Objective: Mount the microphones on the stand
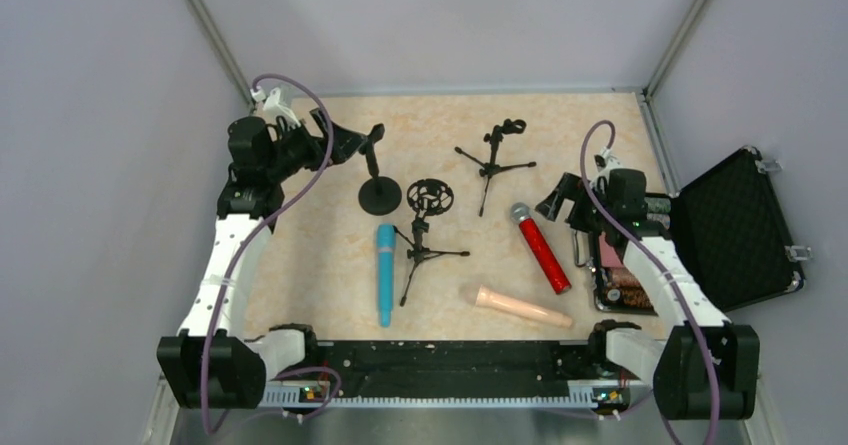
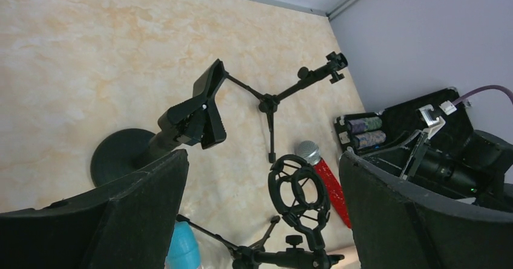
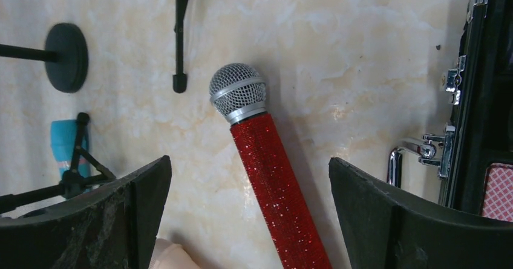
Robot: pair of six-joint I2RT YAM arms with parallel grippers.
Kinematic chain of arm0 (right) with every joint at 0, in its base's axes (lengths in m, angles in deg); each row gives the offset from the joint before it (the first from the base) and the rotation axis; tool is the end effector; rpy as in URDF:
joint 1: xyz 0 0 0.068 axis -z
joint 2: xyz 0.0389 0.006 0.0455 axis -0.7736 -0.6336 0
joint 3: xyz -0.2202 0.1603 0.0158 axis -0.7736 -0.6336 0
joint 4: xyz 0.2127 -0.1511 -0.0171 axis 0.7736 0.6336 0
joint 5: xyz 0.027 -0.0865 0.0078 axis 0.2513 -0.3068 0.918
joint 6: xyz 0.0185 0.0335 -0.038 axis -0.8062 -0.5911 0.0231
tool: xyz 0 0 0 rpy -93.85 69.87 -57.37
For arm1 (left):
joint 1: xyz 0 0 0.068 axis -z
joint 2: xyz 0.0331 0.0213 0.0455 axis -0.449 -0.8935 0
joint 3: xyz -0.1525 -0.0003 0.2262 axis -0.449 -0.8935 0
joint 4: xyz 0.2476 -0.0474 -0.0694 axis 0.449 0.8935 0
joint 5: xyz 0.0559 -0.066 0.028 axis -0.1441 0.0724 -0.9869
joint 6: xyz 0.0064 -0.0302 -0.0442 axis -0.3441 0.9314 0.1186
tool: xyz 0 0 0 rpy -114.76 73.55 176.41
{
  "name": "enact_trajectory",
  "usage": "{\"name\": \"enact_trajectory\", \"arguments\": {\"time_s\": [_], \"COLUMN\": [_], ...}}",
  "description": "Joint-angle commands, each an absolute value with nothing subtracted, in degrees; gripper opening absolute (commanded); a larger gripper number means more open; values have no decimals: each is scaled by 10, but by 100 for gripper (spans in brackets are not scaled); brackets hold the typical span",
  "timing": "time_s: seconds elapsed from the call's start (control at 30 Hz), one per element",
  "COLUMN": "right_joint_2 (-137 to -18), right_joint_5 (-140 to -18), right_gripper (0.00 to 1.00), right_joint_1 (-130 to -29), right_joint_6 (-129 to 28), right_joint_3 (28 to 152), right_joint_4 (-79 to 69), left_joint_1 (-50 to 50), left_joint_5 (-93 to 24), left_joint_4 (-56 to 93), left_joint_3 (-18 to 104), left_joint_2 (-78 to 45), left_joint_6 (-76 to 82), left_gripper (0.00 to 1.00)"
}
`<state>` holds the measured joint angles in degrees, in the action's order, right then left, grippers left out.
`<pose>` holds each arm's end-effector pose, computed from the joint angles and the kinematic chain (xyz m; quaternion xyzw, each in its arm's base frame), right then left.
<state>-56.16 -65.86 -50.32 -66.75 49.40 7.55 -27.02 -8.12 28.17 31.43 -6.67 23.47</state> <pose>0.2193 0.0113 0.2290 0.1034 0.8803 0.2451 0.3927 0.2613 -0.0185 0.3698 -0.0306 0.7678 -0.3865 0.5100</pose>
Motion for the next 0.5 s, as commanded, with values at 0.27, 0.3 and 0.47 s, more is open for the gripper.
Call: {"name": "enact_trajectory", "arguments": {"time_s": [0.27,0.3,0.47], "right_joint_2": [-745,-760,-807], "right_joint_5": [-896,-915,-958], "right_gripper": [98,98,94], "right_joint_1": [-705,-717,-750], "right_joint_6": [-606,-601,-597], "right_joint_3": [629,639,656], "right_joint_4": [192,200,207], "left_joint_1": [-269,-269,-269], "left_joint_5": [-140,-143,-150], "left_joint_4": [320,321,331], "left_joint_3": [306,304,308], "left_joint_2": [-10,-10,-9], "left_joint_6": [133,131,122], "left_gripper": [99,99,99]}}
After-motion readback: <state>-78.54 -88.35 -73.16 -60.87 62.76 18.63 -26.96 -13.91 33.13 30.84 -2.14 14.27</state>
